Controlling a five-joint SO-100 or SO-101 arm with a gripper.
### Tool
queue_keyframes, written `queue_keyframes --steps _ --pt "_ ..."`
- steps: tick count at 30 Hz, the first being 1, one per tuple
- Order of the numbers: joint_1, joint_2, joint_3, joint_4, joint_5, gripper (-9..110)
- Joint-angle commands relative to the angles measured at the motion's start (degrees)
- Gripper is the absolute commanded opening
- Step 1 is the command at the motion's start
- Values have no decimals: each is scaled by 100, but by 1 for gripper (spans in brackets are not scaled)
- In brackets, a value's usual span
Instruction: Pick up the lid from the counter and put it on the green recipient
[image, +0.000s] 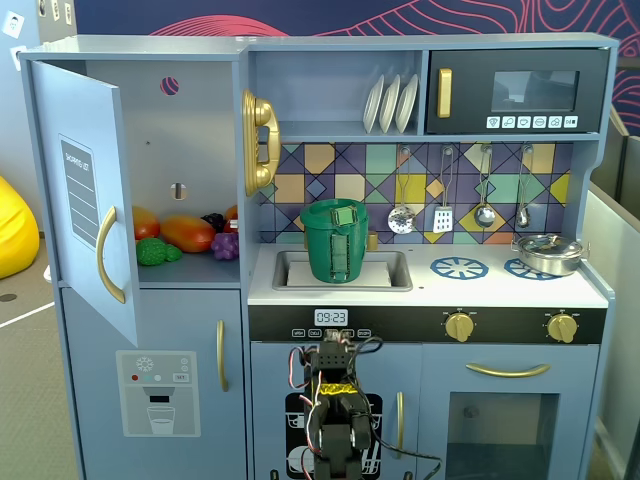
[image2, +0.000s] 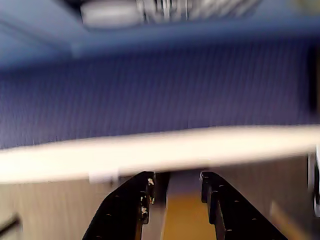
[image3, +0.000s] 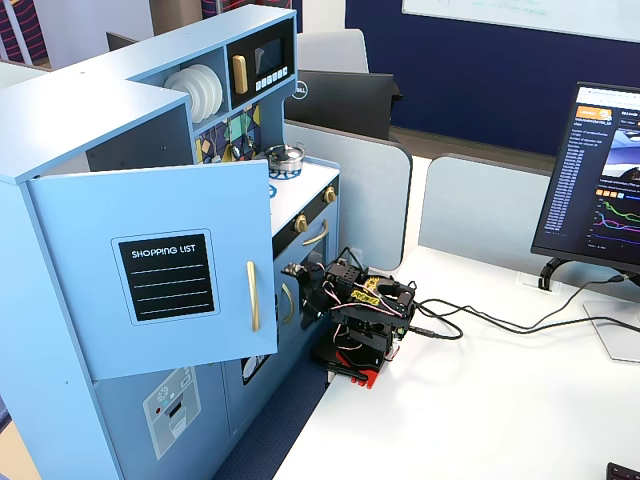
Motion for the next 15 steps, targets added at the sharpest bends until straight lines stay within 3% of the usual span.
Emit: queue_keyframes --steps 1,7,10,15 --pt "-202 149 35 791 448 1" --pt "-53 176 35 1635 70 2" --pt "26 176 35 1573 448 2" --pt "79 176 35 1652 -141 2"
